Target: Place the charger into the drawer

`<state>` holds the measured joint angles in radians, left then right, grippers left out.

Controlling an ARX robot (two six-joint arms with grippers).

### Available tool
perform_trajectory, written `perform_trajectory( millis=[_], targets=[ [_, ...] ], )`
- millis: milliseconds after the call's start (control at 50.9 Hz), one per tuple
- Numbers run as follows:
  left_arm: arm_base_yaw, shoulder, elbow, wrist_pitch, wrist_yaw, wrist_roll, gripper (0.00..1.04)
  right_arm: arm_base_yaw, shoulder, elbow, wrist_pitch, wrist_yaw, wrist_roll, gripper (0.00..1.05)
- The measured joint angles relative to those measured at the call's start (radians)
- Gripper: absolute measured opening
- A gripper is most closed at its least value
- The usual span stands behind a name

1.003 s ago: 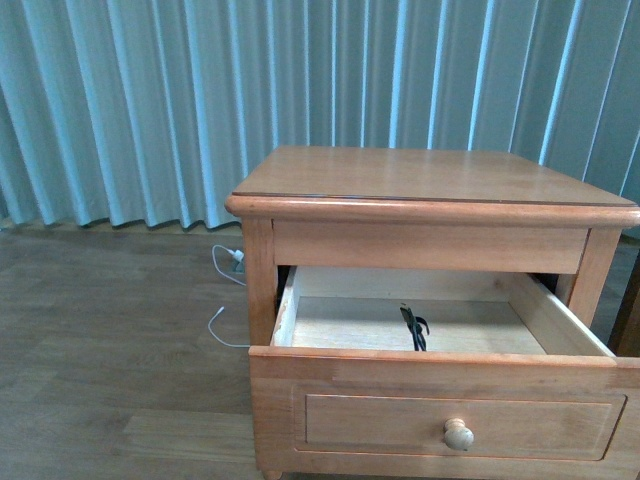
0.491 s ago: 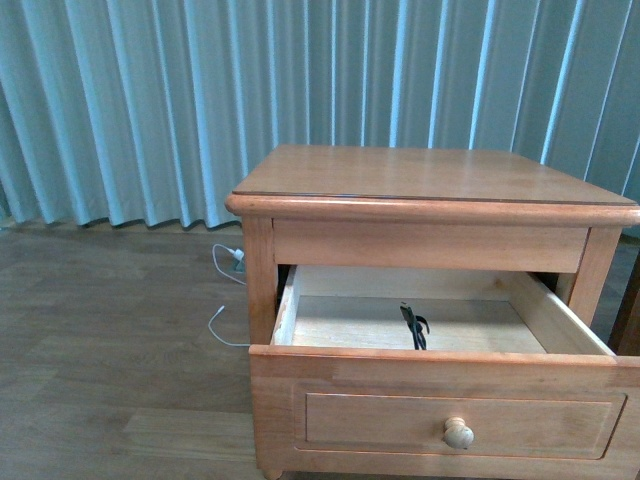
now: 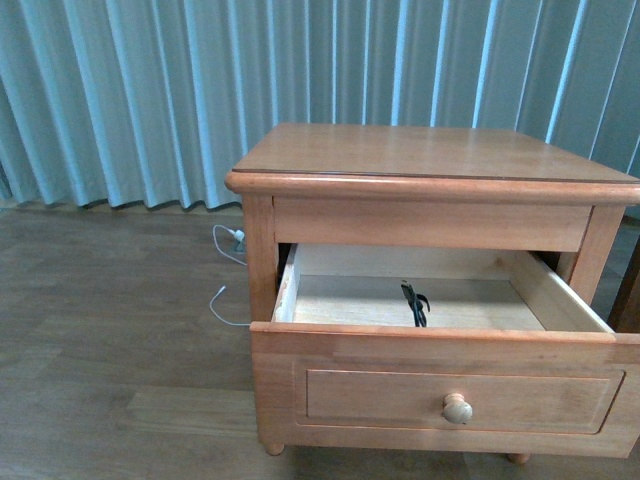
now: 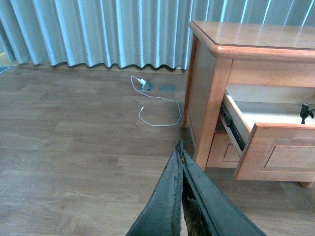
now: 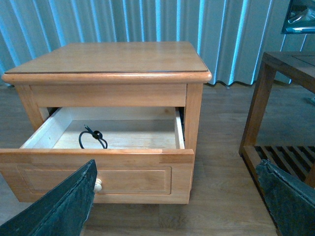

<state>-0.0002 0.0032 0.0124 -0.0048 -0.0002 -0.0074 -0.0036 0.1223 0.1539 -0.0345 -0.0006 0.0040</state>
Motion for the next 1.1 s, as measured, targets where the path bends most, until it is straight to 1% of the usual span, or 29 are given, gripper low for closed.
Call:
perform_trajectory(
  millis=[79, 98, 236, 315, 334, 374, 413, 472, 531, 550, 629, 727, 983, 1101],
  targets=[
    [0.000, 0.000, 0.000, 0.000, 0.000, 0.000, 0.17, 0.000, 0.000, 0.000, 0.000, 0.000, 0.000, 0.97],
    [0.000, 0.000, 0.000, 0.000, 0.000, 0.000, 0.19, 0.000, 0.000, 0.000, 0.000, 0.000, 0.000, 0.97],
    [0.000, 0.000, 0.000, 0.000, 0.000, 0.000, 0.44, 0.000, 0.000, 0.000, 0.000, 0.000, 0.000, 0.97],
    [0.000, 0.000, 0.000, 0.000, 0.000, 0.000, 0.62, 0.000, 0.000, 0.000, 0.000, 0.000, -0.001, 0.97],
    [0.000, 0.000, 0.000, 0.000, 0.000, 0.000, 0.64, 0.000, -0.001, -0.001, 0.003, -0.004, -0.010, 0.97],
    [0.000, 0.000, 0.000, 0.000, 0.000, 0.000, 0.71, -0.001, -0.003, -0.015, 0.050, -0.032, -0.061, 0.97],
    [0.000, 0.000, 0.000, 0.000, 0.000, 0.000, 0.78, 0.004, 0.005, -0.017, 0.064, -0.028, -0.146, 0.97],
    [0.000, 0.000, 0.000, 0.000, 0.000, 0.000, 0.89, 0.013, 0.042, 0.000, 0.038, -0.005, -0.231, 0.97],
    [0.000, 0.000, 0.000, 0.000, 0.000, 0.000, 0.99, 0.016, 0.107, 0.024, -0.012, -0.001, -0.253, 0.97],
    [0.000, 0.000, 0.000, 0.000, 0.000, 0.001, 1.01, 0.016, 0.132, 0.033, -0.031, -0.003, -0.253, 0.97],
    [0.000, 0.000, 0.000, 0.000, 0.000, 0.001, 0.98, 0.017, 0.225, 0.056, -0.052, -0.014, -0.245, 0.97],
    [0.000, 0.000, 0.000, 0.000, 0.000, 0.002, 0.99, 0.041, 0.383, 0.107, -0.068, -0.023, -0.221, 0.97],
    [0.000, 0.000, 0.000, 0.000, 0.000, 0.002, 0.99, 0.179, 0.822, 0.245, 0.020, 0.011, -0.085, 0.97],
    [0.000, -0.001, 0.000, 0.000, 0.000, 0.002, 0.99, 0.225, 1.015, 0.313, 0.081, 0.038, -0.011, 0.97]
  ],
)
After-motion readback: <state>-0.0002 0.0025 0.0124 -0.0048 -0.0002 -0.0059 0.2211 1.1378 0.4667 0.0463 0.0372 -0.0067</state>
